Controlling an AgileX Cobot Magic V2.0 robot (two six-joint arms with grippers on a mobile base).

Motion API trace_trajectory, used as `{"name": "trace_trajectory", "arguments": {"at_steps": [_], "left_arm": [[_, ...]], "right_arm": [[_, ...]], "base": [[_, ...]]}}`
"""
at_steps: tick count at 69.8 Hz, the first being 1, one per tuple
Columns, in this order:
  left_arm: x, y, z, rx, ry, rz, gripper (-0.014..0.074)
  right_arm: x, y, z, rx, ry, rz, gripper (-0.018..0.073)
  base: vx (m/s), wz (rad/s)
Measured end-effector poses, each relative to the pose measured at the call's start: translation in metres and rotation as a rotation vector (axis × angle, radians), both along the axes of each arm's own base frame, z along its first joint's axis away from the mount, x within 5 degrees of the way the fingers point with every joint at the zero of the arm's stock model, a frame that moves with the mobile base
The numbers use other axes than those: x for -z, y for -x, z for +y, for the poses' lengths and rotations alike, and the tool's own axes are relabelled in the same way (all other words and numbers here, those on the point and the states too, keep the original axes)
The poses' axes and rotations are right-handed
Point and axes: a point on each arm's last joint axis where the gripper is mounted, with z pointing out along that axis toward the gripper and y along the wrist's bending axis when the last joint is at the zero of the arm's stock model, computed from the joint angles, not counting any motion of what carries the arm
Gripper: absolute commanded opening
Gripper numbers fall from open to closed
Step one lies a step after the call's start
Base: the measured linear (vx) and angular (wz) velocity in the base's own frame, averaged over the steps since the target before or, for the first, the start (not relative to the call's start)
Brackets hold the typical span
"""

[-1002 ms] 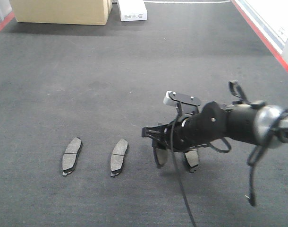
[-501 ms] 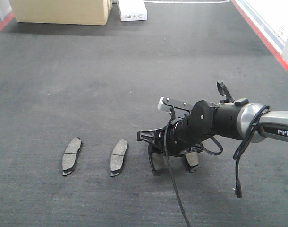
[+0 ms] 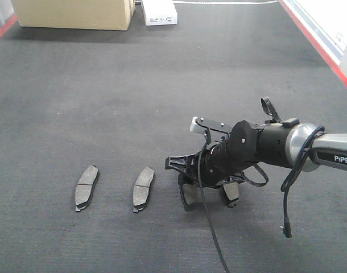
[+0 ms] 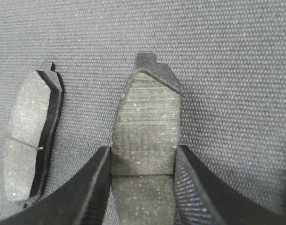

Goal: Move and align brake pads A on conveyor
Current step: 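Swing the right arm in and lower its pad beside the farthest pad, then open the right gripper, release the pad and lift the right arm away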

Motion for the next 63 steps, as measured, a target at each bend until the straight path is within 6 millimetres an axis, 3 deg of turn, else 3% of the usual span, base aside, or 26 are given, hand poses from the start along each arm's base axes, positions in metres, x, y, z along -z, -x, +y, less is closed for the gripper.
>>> {"name": "trace_trajectory", "arguments": {"at_steps": [16, 32, 47, 54, 63], "left_arm": [[0.0, 0.0, 0.0, 0.0, 0.0, 0.0, -0.0006], [0.0, 0.0, 0.0, 0.0, 0.0, 0.0, -0.0006], [0.0, 0.0, 0.0, 0.0, 0.0, 0.0, -0.0006], [0.0, 0.0, 0.0, 0.0, 0.0, 0.0, -0.0006], [0.0, 0.0, 0.0, 0.0, 0.0, 0.0, -0.0006]], "right_arm": [[0.0, -0.001, 0.0, 0.004, -0.002, -0.011, 0.046], [-0.005, -0.002, 0.0, 0.009, -0.01, -0.036, 0.0464], [-0.057, 0.005, -0.006, -0.045, -0.017, -0.198, 0.0459], [-0.09, 0.016, -0.015, -0.106, 0.024, -0.3, 0.0429], [-0.118, 0.037, -0.03, -0.17, 0.096, -0.394, 0.0353]], "base": [[0.0, 0.0], [0.0, 0.0], [0.0, 0.0], [0.0, 0.0], [0.0, 0.0]]}}
